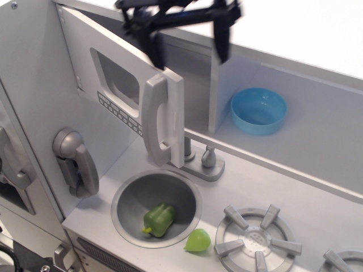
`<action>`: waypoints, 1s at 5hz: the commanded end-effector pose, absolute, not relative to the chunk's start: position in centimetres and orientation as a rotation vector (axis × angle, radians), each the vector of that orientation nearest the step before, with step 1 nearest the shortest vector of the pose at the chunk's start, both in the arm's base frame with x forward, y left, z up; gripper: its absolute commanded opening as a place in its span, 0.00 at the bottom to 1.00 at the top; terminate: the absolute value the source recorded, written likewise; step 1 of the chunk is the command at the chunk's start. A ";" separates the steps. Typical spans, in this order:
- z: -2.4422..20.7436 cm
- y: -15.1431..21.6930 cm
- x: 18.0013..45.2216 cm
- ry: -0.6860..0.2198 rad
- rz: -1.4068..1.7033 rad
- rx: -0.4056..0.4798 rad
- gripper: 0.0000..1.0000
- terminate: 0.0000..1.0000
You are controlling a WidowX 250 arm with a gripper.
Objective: Close microwave
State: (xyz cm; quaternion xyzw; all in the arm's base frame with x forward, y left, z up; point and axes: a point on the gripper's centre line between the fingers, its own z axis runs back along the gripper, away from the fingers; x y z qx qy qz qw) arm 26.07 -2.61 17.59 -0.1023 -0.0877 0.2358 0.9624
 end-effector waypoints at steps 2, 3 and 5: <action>15.3 -0.6 19.3 -0.150 0.283 -0.061 1.00 0.00; 12.3 1.2 20.5 -0.158 0.333 0.025 1.00 0.00; 10.7 3.5 22.1 -0.202 0.438 0.121 1.00 0.00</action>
